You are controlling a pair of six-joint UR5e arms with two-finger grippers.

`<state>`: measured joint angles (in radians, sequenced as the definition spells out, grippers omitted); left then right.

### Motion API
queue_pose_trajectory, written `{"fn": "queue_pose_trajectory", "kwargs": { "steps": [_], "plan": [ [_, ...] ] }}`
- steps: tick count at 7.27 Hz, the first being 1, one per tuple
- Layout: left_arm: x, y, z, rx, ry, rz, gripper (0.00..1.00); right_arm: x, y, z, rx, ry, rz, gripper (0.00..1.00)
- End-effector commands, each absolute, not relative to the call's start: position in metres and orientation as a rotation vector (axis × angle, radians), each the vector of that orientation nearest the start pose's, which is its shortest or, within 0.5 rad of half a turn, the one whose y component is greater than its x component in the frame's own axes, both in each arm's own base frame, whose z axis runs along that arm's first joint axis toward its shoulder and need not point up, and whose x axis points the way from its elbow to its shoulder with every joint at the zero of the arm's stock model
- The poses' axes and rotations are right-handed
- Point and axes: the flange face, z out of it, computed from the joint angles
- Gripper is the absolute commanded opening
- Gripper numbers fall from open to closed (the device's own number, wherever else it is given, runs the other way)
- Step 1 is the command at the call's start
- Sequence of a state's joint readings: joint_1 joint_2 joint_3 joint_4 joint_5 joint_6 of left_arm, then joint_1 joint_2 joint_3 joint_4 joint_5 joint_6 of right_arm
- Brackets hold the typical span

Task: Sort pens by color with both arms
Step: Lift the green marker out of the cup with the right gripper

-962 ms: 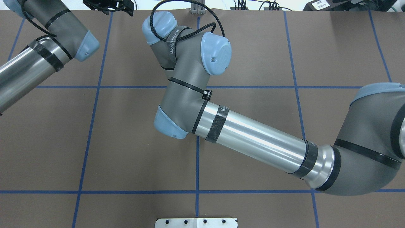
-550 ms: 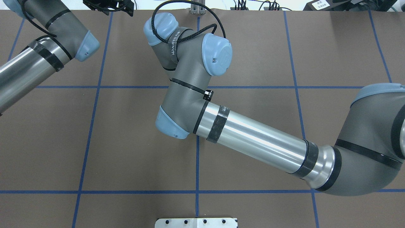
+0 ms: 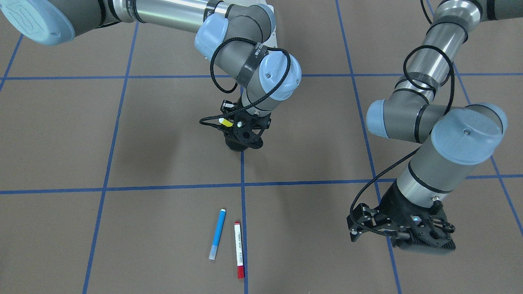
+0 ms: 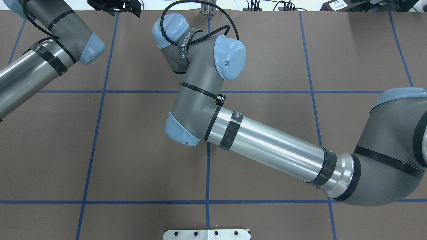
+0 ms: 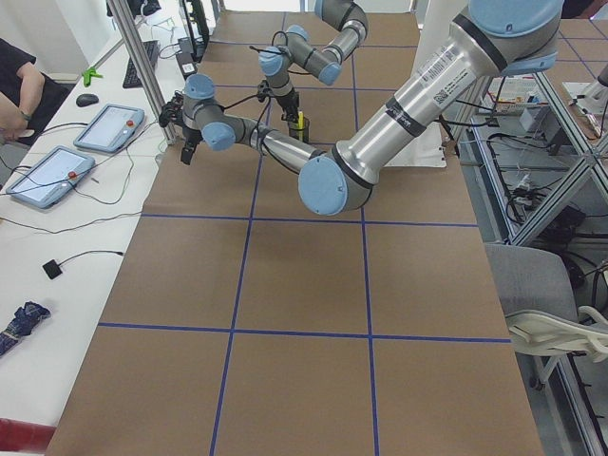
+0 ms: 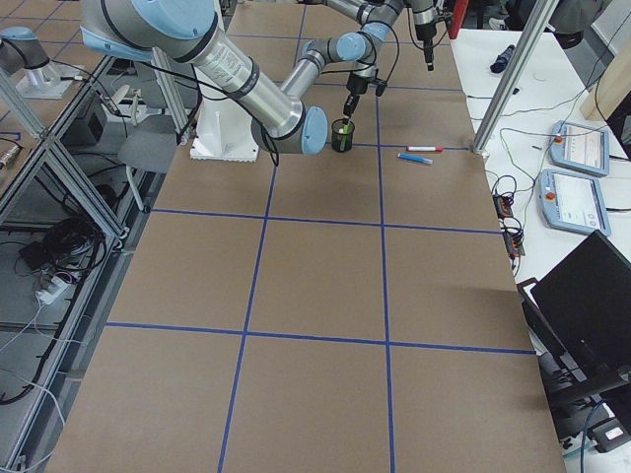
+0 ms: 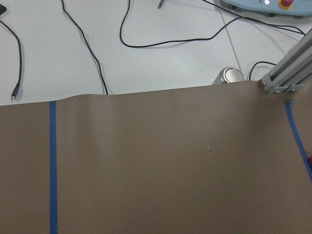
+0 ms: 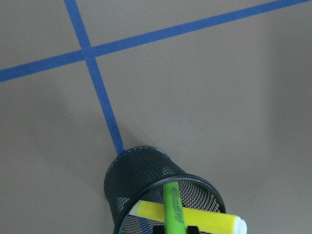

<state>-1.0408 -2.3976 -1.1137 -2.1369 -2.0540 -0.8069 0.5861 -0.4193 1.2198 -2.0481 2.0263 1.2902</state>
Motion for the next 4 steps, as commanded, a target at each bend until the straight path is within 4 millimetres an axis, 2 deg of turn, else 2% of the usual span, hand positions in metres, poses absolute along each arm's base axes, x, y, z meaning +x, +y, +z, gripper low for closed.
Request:
{"fn": "queue_pose_trajectory", "kwargs": {
  "steps": [1,3,4],
  "plan": [
    [0.333,-0.742,0.281,0.442,0.917,-0.027,1.0,-0.573,-0.516,0.082,-0.26,-0.521,0.249,0.0],
    [0.333,-0.742,0.281,0.44,0.918,-0.028,1.0,-0.523,-0.508,0.043,-0.204,-0.583,0.264,0.0],
    [0.333,-0.742,0.28,0.442,0.919,-0.026,1.0,-0.483,-0.502,0.016,-0.142,-0.651,0.274,0.0]
  ]
}}
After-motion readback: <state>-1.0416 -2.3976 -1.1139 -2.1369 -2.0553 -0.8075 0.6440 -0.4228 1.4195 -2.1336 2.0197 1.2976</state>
